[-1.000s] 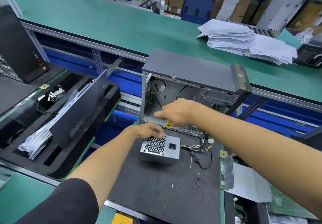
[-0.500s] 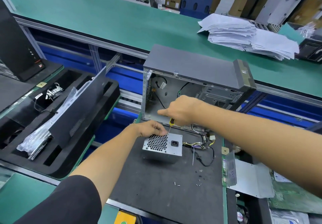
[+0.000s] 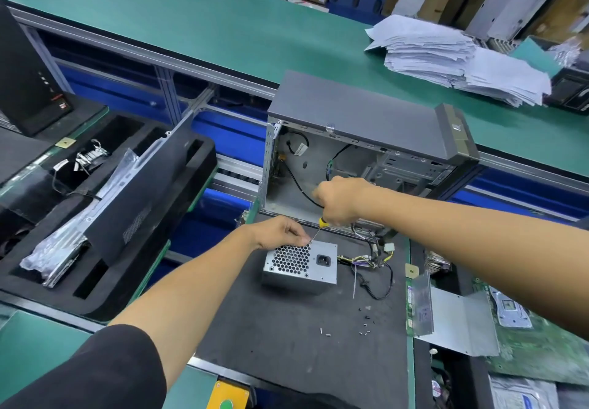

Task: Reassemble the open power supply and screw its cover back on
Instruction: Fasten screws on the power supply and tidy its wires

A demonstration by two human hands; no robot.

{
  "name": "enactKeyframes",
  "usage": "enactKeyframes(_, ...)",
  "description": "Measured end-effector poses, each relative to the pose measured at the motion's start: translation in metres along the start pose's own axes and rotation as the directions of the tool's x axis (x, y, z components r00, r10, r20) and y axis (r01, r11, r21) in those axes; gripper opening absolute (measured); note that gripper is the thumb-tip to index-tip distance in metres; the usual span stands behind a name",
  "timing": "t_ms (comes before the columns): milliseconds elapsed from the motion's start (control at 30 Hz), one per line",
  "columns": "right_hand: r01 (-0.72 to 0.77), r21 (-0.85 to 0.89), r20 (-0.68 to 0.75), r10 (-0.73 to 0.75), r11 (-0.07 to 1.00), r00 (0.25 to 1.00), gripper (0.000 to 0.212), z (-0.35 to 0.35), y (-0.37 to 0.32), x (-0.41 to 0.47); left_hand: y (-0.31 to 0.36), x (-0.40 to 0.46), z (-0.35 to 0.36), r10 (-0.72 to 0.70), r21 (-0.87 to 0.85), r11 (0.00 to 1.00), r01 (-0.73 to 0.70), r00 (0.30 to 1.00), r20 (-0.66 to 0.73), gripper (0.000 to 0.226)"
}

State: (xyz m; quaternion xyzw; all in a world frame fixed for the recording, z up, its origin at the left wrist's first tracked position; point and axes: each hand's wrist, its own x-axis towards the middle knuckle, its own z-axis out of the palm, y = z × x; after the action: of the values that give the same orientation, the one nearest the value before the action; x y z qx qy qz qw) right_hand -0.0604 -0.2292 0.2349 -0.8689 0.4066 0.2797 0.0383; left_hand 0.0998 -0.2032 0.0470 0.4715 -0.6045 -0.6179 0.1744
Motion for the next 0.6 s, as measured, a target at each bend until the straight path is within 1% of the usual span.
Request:
enactKeyframes(67,0.036,-0.031,-0.025,-0.037,0.999,0.999,0.026,-0.001,-0.003,0.003,-0.002,0.000,-0.001,0.009,-0.010,1.000,-0.009,1.000,0.010,0.007)
enactKeyframes(133,0.106,-0.063,-0.060,-0.110,0.992,0.992,0.028,-0.001,-0.003,0.005,-0.002,-0.001,-0.001,0.011,-0.009,1.000,-0.011,1.000,0.018,0.008)
enactKeyframes(167,0.148,-0.097,-0.079,-0.156,0.984,0.985,0.028,-0.001,-0.002,0.005,-0.003,-0.002,-0.001,0.011,-0.004,1.000,-0.011,1.000,0.020,0.008)
enactKeyframes(233,0.239,-0.220,-0.098,-0.265,0.946,0.959,0.022,-0.001,0.002,0.003,-0.003,-0.002,-0.001,0.008,0.006,1.000,-0.008,1.000,0.025,0.010)
enactKeyframes(300,0.351,-0.364,-0.082,-0.405,0.863,0.911,0.019,0.000,0.006,-0.002,-0.004,0.000,-0.002,0.005,0.005,1.000,-0.005,0.999,0.037,0.013)
enactKeyframes(333,0.410,-0.425,-0.068,-0.480,0.807,0.875,0.019,0.000,0.008,-0.005,-0.004,0.001,-0.002,0.005,0.011,1.000,-0.006,0.999,0.044,0.015)
enactKeyframes(400,0.508,-0.503,-0.055,-0.612,0.700,0.789,0.013,-0.002,0.009,-0.007,-0.004,0.002,-0.004,0.009,0.020,1.000,-0.010,0.998,0.056,0.017)
enactKeyframes(433,0.531,-0.518,-0.063,-0.649,0.671,0.758,0.011,-0.003,0.009,-0.006,-0.004,0.002,-0.004,0.012,0.019,1.000,-0.014,0.998,0.066,0.015)
enactKeyframes(467,0.538,-0.515,-0.079,-0.662,0.667,0.745,0.013,-0.004,0.010,-0.005,-0.004,0.001,-0.004,0.019,0.014,1.000,-0.020,0.997,0.078,0.012)
enactKeyframes(500,0.530,-0.501,-0.096,-0.653,0.684,0.751,0.016,-0.005,0.010,-0.003,-0.005,0.001,-0.004,0.029,0.005,1.000,-0.030,0.996,0.089,0.010)
enactKeyframes(600,0.500,-0.442,-0.106,-0.596,0.745,0.796,0.021,-0.004,0.011,0.002,-0.006,0.001,-0.001,0.052,-0.044,0.998,-0.049,0.997,0.062,0.011)
